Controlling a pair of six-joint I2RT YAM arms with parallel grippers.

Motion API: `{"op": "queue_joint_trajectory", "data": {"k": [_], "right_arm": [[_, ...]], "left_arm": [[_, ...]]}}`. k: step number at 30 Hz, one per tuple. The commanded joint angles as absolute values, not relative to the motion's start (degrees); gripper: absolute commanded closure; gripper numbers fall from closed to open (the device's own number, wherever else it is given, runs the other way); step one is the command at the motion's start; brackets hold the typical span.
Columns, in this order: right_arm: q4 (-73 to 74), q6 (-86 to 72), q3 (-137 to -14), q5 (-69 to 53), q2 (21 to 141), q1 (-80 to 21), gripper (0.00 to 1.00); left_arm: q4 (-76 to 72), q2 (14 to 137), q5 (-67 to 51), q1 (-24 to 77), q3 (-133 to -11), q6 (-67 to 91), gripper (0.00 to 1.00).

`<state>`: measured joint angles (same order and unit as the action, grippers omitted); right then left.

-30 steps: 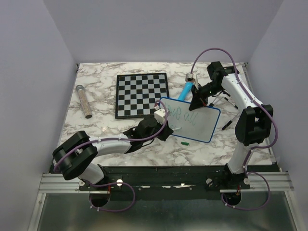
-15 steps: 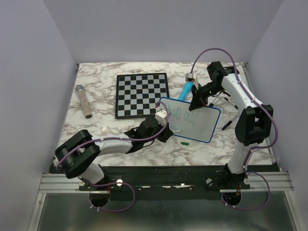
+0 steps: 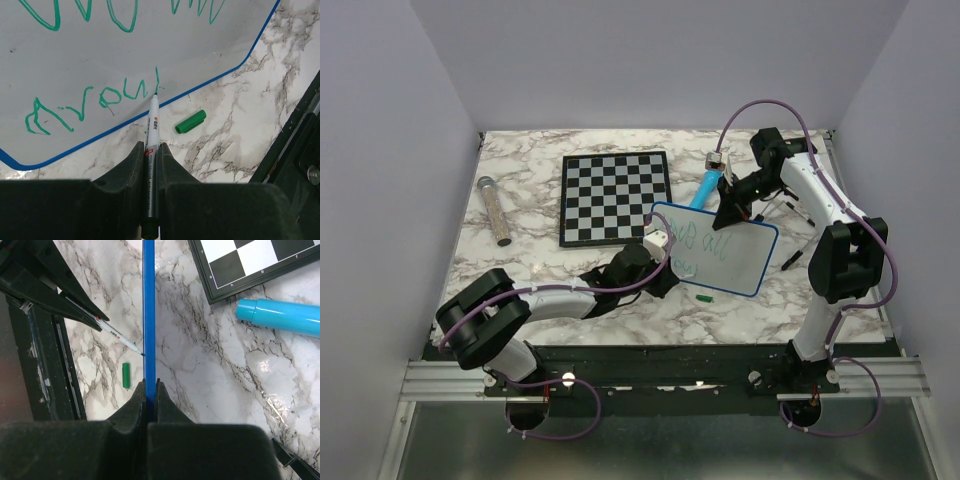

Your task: Write a sentence on the whiteboard

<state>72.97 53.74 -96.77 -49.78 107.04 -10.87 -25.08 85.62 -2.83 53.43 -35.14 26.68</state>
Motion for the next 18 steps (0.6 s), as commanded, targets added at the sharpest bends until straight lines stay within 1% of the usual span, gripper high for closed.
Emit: {"op": "queue_joint_trajectory", "data": {"k": [1,18], "right_arm": [[73.7,54.8,-96.8,-50.6,107.2,-11.1,0.99],[73.7,54.8,-96.7,-50.6,107.2,-11.0,0.99]], "left_arm": [[-26.2,85.3,-2.1,53.3,-35.9,26.6,1.00],[-27.2,83.6,-0.4,52.7,-37.9,26.4,1.00]]}}
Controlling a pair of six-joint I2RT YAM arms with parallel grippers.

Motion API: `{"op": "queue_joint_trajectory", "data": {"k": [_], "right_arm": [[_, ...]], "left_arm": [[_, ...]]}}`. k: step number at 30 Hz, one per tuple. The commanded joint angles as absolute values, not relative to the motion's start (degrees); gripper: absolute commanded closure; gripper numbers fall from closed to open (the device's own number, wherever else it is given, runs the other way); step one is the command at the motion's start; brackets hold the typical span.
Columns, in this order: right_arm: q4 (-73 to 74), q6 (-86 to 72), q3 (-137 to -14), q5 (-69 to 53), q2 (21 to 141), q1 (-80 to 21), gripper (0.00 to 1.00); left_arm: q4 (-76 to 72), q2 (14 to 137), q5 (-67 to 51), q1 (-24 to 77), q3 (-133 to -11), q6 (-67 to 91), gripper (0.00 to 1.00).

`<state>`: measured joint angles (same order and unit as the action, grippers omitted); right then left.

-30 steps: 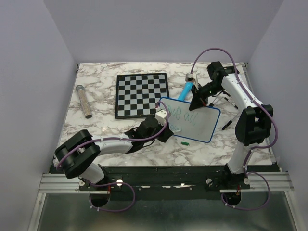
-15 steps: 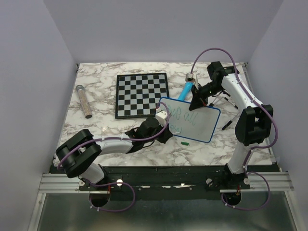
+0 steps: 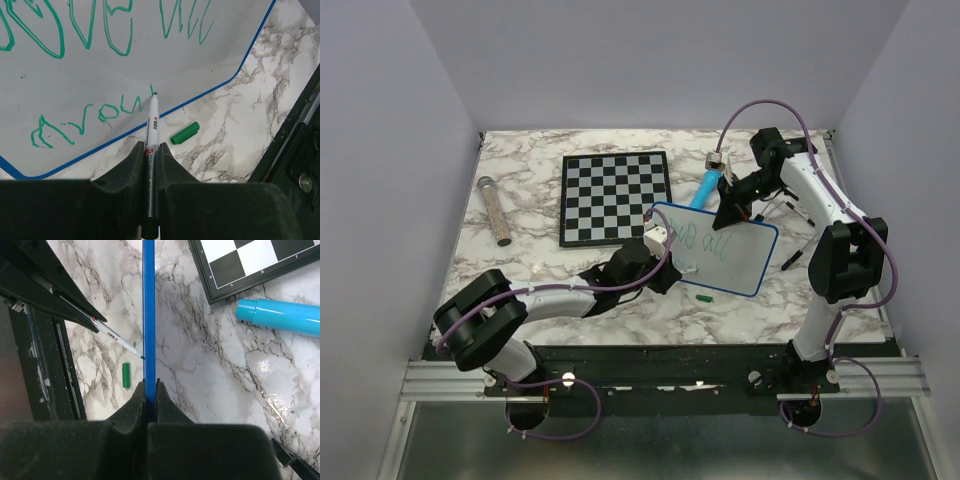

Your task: Write a sentence on the whiteboard

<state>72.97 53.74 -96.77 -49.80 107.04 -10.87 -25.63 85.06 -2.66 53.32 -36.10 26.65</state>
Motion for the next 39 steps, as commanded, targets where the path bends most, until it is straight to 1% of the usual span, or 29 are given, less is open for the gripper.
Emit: {"op": "queue_joint_trajectory", "data": {"k": [1,10,22,39], "right_arm": [[73.7,54.8,-96.7,-50.7,107.2,-11.0,0.99],[73.7,54.8,-96.8,-50.6,107.3,-11.1,0.99],[73.7,54.8,-96.8,-50.7,107.3,-11.1,0.99],[73.9,54.8,-96.8,-50.6,107.3,-11.0,1.00]], "left_arm": [[-27.2,83.5,-0.4,52.7,-37.8,26.4,1.00],[-26.3,83.4,1.8,52.6,-38.1,26.1,1.00],[-27.7,85.7,-1.7,52.6,-39.6,26.2,1.00],[-23.8,89.1,-3.9,52.6,-40.3,27.2,1.00]]}}
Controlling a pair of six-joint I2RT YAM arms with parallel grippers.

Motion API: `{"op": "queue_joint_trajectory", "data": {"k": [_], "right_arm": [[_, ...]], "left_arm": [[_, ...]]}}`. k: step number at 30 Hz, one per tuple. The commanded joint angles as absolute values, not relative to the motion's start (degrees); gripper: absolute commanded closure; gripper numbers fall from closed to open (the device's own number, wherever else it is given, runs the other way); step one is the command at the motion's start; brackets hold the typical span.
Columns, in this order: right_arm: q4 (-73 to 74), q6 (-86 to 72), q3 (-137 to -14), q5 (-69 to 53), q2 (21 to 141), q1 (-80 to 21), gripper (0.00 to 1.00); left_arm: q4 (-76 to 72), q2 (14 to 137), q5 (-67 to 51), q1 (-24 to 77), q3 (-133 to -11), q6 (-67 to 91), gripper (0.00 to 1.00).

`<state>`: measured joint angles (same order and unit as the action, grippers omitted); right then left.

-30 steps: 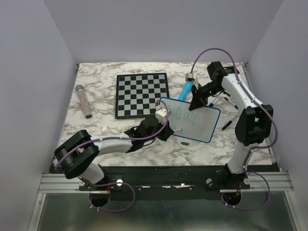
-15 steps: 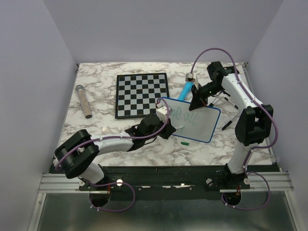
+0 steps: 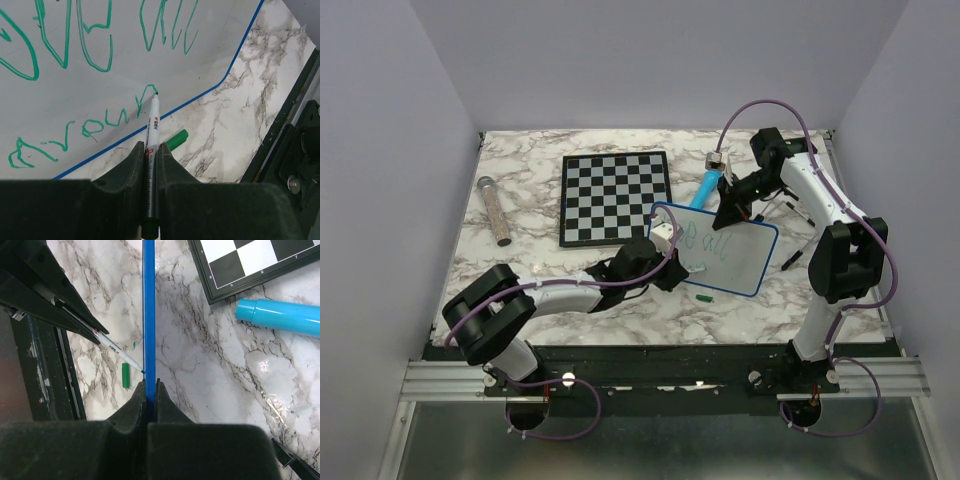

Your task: Write a sentence on the whiteboard

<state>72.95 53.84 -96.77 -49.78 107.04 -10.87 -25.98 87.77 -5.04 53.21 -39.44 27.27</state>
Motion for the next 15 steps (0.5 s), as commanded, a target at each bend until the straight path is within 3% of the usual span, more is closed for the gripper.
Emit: {"op": "queue_joint_trajectory", "data": {"k": [1,15], "right_arm": [[73.9,54.8,-96.8,-50.7,107.4,-11.0,0.99],[73.9,54.8,-96.7,-50.7,107.4,-11.0,1.00]], "left_arm": [[-23.6,89.2,-3.9,52.6,-40.2,27.3,1.00],[-27.2,87.2,-6.7,52.6,-39.0,27.8,1.00]]}}
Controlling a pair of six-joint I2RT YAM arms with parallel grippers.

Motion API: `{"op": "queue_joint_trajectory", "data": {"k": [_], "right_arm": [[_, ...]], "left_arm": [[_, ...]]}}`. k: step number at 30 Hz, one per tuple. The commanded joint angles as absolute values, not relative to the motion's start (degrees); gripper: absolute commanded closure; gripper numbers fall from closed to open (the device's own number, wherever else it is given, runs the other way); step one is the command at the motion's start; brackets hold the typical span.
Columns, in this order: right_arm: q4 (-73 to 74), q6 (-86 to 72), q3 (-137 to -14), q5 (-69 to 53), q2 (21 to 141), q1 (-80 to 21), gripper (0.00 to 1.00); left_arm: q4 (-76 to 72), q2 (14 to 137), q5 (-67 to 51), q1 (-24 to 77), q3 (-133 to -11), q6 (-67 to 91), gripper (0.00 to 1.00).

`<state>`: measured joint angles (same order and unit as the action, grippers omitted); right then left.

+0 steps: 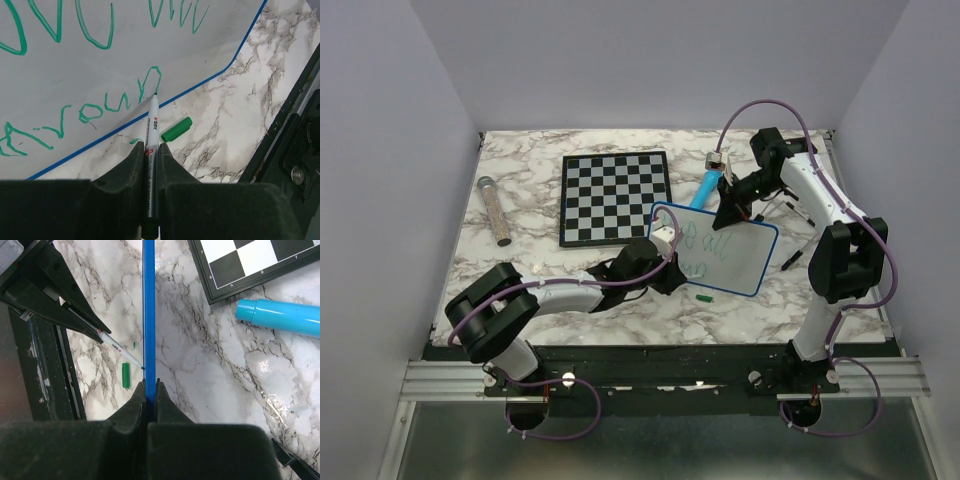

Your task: Write a sentence on the whiteboard

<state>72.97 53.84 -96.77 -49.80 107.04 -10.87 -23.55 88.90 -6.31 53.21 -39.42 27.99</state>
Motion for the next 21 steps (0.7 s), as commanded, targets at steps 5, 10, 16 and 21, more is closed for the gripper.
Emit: {"op": "queue_joint_trajectory", "data": {"k": [5,10,16,21], "right_arm": [[73.9,54.8,-96.8,-50.7,107.5,-11.0,0.99],[73.9,54.8,-96.8,-50.7,107.3,-11.0,0.99],[73.9,54.8,-96.8,-50.8,107.2,-11.1,1.00],[74.0,54.9,-96.8,-50.7,107.3,-11.1,0.99]], "left_arm": [[-28.9,86.4,-9.4,52.6,-40.6,27.9,1.00],[-30.1,88.5,-10.5,52.6,-42.9,28.4,1.00],[-31.1,90.9,-11.2,52.6,-45.6,28.7,1.00],[-30.5,92.3,-11.2,52.6,-46.8,28.8,1.00]]}}
